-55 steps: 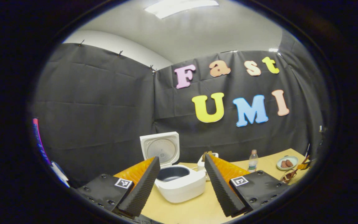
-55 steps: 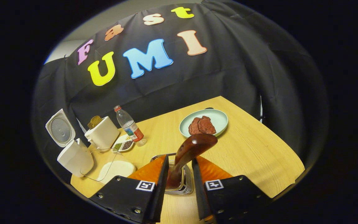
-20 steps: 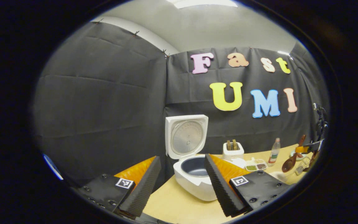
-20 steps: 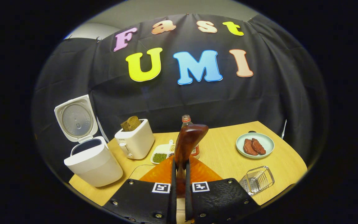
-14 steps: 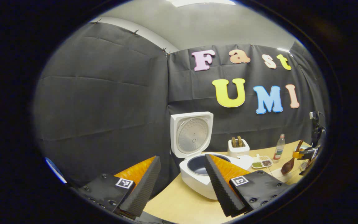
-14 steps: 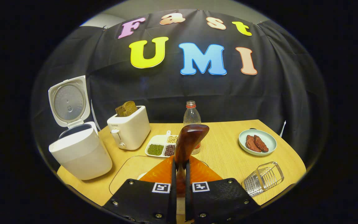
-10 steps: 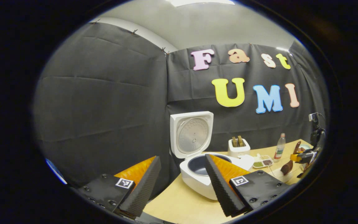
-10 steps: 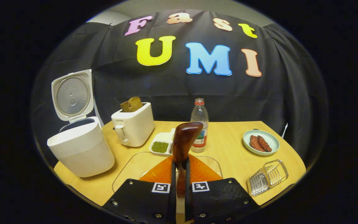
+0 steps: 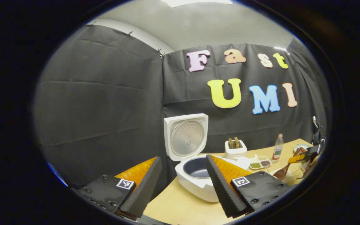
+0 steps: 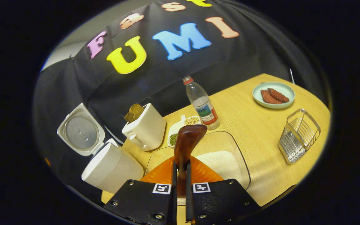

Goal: Close the left gripper, press the button to open the rice cooker; take a wooden spoon from the chopstick holder with the right hand, scoop a spoonful of rice and pour it into the rice cooker, then put the wooden spoon back into the chopstick holder.

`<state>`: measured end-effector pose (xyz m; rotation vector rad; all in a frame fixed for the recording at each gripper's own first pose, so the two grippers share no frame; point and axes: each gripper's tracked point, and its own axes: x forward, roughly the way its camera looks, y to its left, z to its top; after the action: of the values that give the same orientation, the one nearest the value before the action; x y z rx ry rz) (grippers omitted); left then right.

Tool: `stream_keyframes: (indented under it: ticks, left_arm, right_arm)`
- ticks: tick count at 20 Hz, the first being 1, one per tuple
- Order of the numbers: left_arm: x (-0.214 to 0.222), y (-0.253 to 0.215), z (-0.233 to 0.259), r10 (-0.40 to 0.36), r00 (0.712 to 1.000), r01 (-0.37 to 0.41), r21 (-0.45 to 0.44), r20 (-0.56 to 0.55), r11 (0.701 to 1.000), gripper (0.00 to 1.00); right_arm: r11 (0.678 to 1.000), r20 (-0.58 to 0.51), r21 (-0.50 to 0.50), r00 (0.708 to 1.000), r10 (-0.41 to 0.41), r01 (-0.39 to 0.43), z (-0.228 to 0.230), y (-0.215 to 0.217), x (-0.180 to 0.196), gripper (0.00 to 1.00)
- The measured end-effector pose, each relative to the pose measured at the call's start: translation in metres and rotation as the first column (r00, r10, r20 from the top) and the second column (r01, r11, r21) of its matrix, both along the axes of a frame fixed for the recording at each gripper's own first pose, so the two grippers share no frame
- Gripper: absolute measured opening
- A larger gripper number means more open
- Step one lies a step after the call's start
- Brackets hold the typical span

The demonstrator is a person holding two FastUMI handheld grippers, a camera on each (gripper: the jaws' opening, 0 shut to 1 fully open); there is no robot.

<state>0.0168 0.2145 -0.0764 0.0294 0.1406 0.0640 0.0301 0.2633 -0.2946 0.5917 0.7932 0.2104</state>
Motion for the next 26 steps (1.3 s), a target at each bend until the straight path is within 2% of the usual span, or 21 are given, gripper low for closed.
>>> stream_keyframes:
  ticks: [5,9,13,19,23,26]
  left_arm:
    - [-0.005,-0.011,0.006,-0.009,1.0,0.009,0.012,0.006,1.0,0.98]
    - [-0.009,-0.019,0.008,-0.015,1.0,0.015,0.008,0.012,1.0,0.98]
    - [-0.013,-0.02,0.001,-0.019,1.0,0.019,-0.003,0.012,1.0,0.98]
    - [-0.015,-0.002,-0.011,0.0,1.0,0.0,-0.035,-0.005,0.999,1.0]
    - [-0.024,0.018,-0.017,0.025,1.0,-0.025,-0.024,-0.015,0.999,0.98]
    - [-0.035,0.036,-0.022,0.062,0.998,-0.063,-0.028,-0.027,0.998,0.98]
  right_arm:
    - [0.98,-0.06,0.173,0.994,-0.09,0.099,0.019,-0.017,0.012,0.11]
    - [0.96,-0.06,0.256,0.993,-0.103,0.115,0.046,-0.016,0.022,0.11]
    - [0.936,-0.041,0.339,0.996,-0.082,0.091,0.083,-0.001,0.03,0.11]
    - [0.935,0.033,0.354,0.999,-0.039,0.024,0.125,0.038,0.048,0.11]
    - [0.942,0.103,0.334,0.995,-0.004,-0.031,0.15,0.071,0.055,0.11]
    - [0.931,0.131,0.357,0.991,0.037,-0.082,0.166,0.106,0.056,0.11]
